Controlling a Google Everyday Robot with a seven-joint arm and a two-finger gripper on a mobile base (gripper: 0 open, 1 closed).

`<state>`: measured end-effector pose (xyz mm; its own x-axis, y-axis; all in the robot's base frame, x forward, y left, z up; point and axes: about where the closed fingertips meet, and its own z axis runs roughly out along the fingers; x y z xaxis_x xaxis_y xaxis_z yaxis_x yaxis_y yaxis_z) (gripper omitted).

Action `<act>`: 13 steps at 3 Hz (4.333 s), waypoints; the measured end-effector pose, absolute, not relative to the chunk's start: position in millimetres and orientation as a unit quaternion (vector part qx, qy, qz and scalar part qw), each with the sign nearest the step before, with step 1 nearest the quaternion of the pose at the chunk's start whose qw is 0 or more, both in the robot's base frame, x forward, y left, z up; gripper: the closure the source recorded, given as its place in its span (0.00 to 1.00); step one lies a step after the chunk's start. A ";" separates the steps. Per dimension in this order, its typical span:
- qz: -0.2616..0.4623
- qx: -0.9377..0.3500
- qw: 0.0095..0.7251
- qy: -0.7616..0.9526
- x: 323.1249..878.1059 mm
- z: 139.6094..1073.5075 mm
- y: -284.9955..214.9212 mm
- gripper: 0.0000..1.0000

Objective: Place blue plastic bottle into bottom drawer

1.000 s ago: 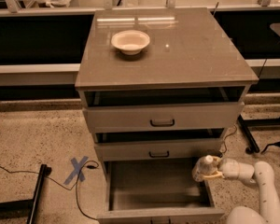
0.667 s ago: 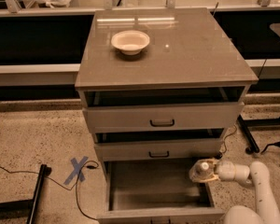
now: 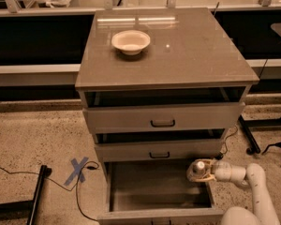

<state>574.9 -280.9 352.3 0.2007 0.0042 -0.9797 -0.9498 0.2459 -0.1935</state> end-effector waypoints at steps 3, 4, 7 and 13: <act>0.397 -0.476 0.591 0.516 553.9 272.8 -249.5 1.00; 0.402 -0.502 0.552 0.530 552.6 256.6 -239.0 1.00; 0.426 -0.508 0.516 0.543 551.1 240.9 -216.1 0.73; 0.410 -0.499 0.536 0.544 558.1 245.2 -221.2 0.00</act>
Offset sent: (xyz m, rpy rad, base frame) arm -0.0304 0.0193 -0.1021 -0.0140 0.0381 0.0221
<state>558.1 -221.2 245.2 0.0732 -0.1028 -0.9920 -0.9820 0.1664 -0.0897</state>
